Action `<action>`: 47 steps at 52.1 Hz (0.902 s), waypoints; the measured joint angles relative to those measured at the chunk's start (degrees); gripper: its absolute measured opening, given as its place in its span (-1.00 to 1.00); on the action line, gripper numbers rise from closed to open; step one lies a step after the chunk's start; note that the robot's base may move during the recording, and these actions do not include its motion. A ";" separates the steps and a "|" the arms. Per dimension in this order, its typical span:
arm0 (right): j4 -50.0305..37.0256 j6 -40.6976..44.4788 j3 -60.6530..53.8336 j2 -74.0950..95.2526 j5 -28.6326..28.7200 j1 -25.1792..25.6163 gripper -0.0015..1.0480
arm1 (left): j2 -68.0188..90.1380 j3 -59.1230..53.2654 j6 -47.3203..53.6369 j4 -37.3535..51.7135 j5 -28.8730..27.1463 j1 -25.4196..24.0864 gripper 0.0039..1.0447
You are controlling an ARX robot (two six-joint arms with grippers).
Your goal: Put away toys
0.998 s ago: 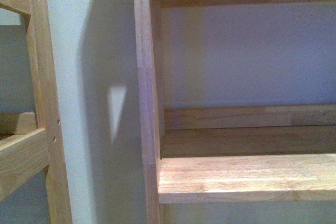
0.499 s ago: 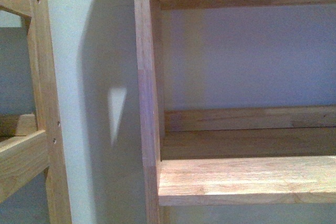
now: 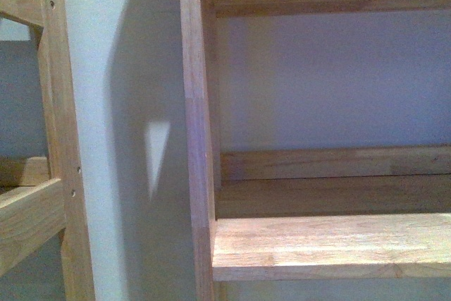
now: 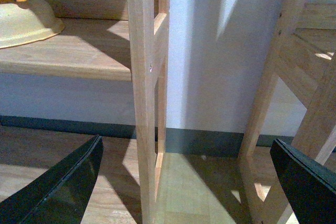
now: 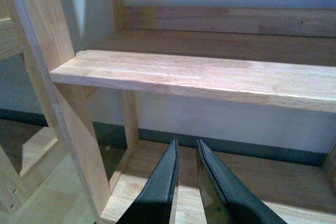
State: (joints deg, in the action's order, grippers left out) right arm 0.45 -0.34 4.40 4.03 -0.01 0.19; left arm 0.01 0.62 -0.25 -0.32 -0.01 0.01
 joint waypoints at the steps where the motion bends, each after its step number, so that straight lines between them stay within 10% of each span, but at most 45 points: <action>1: 0.00 0.00 -0.15 -0.11 0.00 0.00 -0.70 | 0.00 0.00 0.02 -0.02 0.00 0.00 0.89; 30: -0.24 0.02 -3.67 -3.61 0.00 0.00 -0.69 | 0.00 0.00 0.00 -0.02 0.00 0.00 0.89; 47: -0.24 0.07 -3.67 -3.61 0.00 0.00 0.55 | 0.00 0.00 0.02 -0.02 0.00 0.00 0.89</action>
State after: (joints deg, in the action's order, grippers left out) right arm 0.21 -0.27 0.73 0.43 -0.01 0.19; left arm 0.01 0.62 -0.23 -0.34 -0.01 0.01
